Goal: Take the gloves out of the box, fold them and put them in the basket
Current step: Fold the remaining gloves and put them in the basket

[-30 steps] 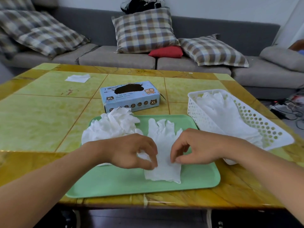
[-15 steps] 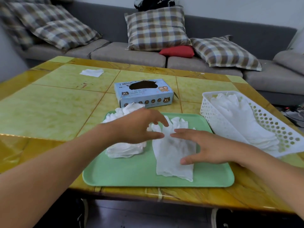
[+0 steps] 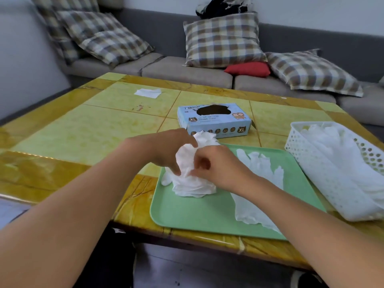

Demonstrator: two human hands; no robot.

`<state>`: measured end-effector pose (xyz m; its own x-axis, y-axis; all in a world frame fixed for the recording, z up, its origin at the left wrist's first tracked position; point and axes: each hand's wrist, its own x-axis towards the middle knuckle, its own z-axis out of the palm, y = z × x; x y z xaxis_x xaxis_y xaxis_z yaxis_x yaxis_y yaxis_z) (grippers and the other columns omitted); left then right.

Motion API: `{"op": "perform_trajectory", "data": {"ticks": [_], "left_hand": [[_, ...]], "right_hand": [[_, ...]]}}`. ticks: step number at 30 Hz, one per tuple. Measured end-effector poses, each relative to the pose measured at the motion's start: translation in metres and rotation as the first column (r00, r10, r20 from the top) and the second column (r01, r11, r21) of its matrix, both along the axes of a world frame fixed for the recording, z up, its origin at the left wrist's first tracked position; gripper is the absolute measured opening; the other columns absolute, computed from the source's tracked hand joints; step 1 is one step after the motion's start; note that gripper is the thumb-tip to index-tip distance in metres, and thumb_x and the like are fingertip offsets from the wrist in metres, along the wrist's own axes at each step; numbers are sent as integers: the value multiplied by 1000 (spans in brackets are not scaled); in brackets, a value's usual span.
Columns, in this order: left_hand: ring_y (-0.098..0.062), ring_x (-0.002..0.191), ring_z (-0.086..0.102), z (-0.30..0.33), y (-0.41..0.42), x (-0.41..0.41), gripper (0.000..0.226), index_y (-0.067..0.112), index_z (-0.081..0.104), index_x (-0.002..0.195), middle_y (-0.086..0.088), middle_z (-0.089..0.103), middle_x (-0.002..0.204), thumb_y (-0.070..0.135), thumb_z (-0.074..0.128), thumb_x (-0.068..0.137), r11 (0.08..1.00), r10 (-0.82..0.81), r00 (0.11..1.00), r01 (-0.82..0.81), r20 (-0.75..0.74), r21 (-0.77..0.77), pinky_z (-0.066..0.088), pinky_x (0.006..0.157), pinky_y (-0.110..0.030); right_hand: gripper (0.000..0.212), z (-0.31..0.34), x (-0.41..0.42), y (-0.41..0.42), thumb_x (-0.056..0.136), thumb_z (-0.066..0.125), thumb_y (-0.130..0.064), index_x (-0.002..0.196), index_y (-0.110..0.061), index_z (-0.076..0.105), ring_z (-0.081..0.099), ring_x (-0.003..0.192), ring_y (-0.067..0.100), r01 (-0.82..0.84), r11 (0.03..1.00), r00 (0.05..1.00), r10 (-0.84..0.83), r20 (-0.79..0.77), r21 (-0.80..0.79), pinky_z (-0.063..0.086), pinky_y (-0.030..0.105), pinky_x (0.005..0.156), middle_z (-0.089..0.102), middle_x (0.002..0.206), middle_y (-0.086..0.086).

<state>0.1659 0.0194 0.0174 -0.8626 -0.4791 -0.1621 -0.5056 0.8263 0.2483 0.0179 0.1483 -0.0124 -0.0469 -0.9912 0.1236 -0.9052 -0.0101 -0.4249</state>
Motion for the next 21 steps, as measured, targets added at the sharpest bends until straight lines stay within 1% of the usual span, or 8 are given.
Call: {"op": "perform_trajectory", "data": {"ticks": [2, 5, 8, 10, 12, 15, 17, 21], "left_hand": [[-17, 127, 45, 3, -6, 2, 85, 35, 44, 142, 6, 43, 143, 27, 90, 71, 999, 37, 999, -37, 0, -8, 43, 105, -38], [-15, 119, 52, 6, -11, 0, 76, 35, 48, 138, 6, 50, 140, 27, 88, 74, 999, 21, 999, -22, 36, 29, 46, 99, -35], [-13, 115, 53, 6, -13, -2, 66, 37, 53, 134, 9, 54, 136, 31, 86, 77, 998, 14, 998, -17, 56, 53, 47, 97, -33], [-12, 116, 54, 8, -12, 1, 60, 38, 56, 131, 10, 55, 136, 37, 85, 78, 998, 3, 998, -7, 67, 63, 46, 97, -31], [-11, 123, 51, 11, -9, 5, 70, 40, 54, 136, 13, 52, 140, 42, 86, 74, 997, -9, 993, 0, 120, 73, 42, 101, -30], [-13, 139, 39, 11, -5, 6, 97, 39, 39, 148, 15, 40, 151, 45, 90, 67, 998, -13, 976, -2, 216, 66, 34, 111, -30], [-15, 143, 35, 9, -4, 5, 109, 37, 32, 152, 14, 35, 154, 46, 93, 62, 996, -17, 978, -2, 206, 92, 32, 116, -33], [-17, 135, 41, 8, -5, 1, 110, 31, 30, 151, 11, 39, 147, 45, 93, 62, 995, -18, 991, 5, 129, 98, 36, 107, -28]], "right_hand": [[32, -1, -12, 2, 70, 90, -29, 79, -29, 59, 57, 72, 9, 75, 992, 994, -66, 90, -100, 47, 30, 64, 59, 76, -11], [41, 2, -14, 4, 66, 93, -37, 100, -35, 70, 55, 88, 10, -10, 999, 996, 14, 88, -51, 48, 27, 75, 59, 99, -10], [31, 2, -1, 4, 75, 85, -45, 102, -31, 78, 44, 90, 6, -167, 984, 981, 159, -110, -65, 39, 30, 75, 51, 96, -12], [22, 0, 5, 4, 83, 77, -44, 99, -29, 79, 50, 92, 11, -186, 980, 950, 199, -242, 75, 37, 31, 71, 48, 90, -14], [12, -3, 2, 7, 89, 73, -34, 94, -25, 79, 58, 88, 15, -168, 970, 948, 208, -241, 175, 42, 32, 71, 52, 86, -13], [2, -1, -14, 15, 88, 78, -24, 86, -24, 79, 66, 84, 9, -60, 994, 968, 37, 247, 87, 51, 24, 78, 71, 90, -8], [5, 7, -22, 19, 89, 75, -18, 88, -20, 80, 68, 84, 9, 67, 996, 817, -91, 570, 62, 52, 24, 83, 78, 92, -4], [20, 24, -33, 20, 101, 59, -15, 107, 1, 70, 64, 89, 21, 164, 978, 545, -196, 815, 126, 56, 39, 88, 70, 97, 12]]}}
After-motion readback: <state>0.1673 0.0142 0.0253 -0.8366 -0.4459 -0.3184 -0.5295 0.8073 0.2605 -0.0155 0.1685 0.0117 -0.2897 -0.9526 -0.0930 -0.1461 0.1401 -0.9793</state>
